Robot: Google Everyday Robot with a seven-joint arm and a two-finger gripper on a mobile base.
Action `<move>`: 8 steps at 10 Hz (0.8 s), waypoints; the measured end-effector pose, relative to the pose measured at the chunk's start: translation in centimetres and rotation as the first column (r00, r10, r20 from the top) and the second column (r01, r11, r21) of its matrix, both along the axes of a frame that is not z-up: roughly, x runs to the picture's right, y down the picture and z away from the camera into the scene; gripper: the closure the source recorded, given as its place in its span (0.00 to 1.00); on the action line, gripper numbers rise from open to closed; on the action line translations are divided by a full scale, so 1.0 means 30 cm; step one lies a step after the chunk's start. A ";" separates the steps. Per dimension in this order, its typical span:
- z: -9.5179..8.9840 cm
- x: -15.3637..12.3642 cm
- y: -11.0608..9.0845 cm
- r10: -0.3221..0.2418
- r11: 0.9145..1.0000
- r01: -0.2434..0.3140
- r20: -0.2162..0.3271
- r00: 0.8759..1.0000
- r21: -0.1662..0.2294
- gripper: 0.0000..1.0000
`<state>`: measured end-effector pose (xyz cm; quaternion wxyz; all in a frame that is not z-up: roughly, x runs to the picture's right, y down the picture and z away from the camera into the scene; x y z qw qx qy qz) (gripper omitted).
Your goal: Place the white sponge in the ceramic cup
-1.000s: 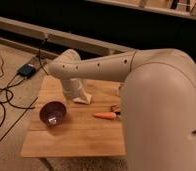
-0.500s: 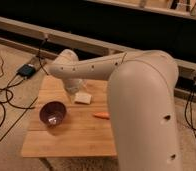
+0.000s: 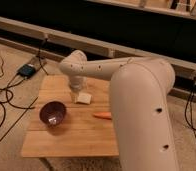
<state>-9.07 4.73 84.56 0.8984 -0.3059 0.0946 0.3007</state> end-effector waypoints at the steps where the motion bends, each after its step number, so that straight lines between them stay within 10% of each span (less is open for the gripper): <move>1: 0.017 0.018 0.004 -0.039 0.999 0.039 0.016 0.999 -0.020 0.35; 5: 0.127 0.021 -0.022 -0.238 0.970 0.240 0.059 0.970 -0.039 0.35; 8: 0.198 -0.019 -0.021 -0.274 0.961 0.275 0.062 0.960 -0.012 0.35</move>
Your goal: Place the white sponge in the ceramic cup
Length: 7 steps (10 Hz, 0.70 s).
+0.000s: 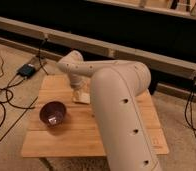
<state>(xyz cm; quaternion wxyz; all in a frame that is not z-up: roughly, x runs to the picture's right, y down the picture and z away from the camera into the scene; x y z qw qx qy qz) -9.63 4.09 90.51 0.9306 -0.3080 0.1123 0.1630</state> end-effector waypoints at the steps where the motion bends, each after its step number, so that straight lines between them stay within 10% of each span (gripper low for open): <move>1: 0.011 -0.007 0.005 -0.005 1.000 0.005 0.003 1.000 -0.001 0.35; 7: 0.090 0.001 0.025 -0.025 0.999 0.026 0.011 1.000 -0.045 0.35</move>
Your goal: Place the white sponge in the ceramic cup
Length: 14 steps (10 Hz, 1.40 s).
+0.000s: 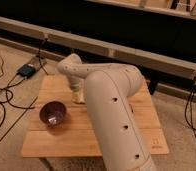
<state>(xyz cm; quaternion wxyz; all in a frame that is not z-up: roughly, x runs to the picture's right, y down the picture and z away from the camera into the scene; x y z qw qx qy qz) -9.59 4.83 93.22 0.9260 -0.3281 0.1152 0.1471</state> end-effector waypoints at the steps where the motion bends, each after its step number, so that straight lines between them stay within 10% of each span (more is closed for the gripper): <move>1: 0.011 0.003 -0.006 0.002 1.000 -0.002 0.000 1.000 -0.004 0.35; 14: 0.090 0.007 0.024 0.058 0.995 -0.058 -0.013 0.998 -0.081 0.35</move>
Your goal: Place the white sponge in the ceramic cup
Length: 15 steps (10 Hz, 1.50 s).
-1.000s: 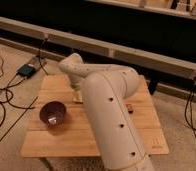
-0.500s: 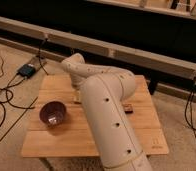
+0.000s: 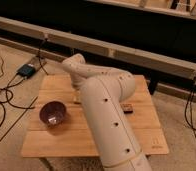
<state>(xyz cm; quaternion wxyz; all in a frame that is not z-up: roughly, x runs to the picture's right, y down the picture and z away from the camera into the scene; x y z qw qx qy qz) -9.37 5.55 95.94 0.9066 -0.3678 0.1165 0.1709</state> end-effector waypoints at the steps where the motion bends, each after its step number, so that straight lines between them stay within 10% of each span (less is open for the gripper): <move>1: -0.004 -0.005 0.001 0.000 1.000 0.000 0.003 1.000 -0.002 0.35; 15: -0.015 -0.026 0.020 -0.016 1.000 0.016 0.015 1.000 0.011 0.35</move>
